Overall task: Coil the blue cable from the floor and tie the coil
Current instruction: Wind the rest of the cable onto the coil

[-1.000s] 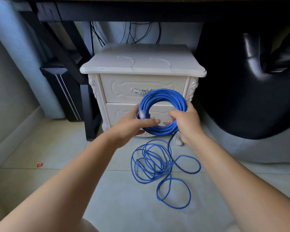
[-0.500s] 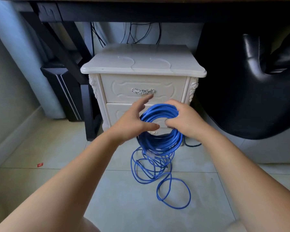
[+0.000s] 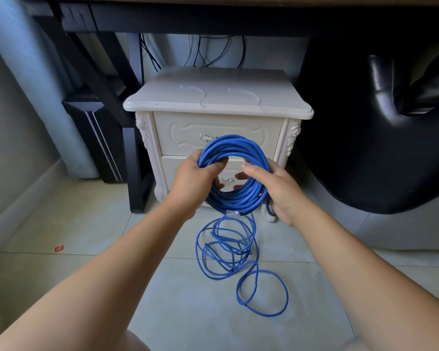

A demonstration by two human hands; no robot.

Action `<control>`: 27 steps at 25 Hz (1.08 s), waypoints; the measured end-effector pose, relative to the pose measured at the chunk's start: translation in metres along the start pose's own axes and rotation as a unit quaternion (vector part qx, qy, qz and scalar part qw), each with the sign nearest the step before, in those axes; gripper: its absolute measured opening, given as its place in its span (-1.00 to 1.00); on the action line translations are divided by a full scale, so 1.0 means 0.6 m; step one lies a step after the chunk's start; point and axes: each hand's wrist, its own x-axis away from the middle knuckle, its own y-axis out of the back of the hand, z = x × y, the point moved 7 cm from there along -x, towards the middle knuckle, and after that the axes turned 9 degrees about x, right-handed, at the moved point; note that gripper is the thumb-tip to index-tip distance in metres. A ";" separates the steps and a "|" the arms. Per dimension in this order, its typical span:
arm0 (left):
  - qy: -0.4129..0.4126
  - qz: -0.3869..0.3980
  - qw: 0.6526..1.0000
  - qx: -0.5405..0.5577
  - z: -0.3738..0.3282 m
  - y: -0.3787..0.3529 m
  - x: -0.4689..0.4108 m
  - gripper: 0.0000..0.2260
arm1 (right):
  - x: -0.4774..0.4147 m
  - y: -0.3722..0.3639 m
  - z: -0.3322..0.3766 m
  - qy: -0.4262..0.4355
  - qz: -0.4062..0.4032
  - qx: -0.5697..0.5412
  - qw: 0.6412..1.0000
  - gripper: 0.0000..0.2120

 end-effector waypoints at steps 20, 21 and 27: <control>0.186 -0.038 0.969 0.156 0.070 -0.030 0.018 -0.84 | -0.009 0.014 0.011 0.043 -0.144 -0.025 0.988 -0.57; 0.165 -0.027 0.972 0.166 0.054 -0.026 0.010 -0.82 | -0.011 0.022 0.015 0.052 -0.142 0.014 0.988 -0.52; -0.023 0.133 0.983 -0.120 0.004 -0.008 -0.011 -0.38 | -0.002 0.000 0.036 0.125 -0.010 0.261 0.957 -0.44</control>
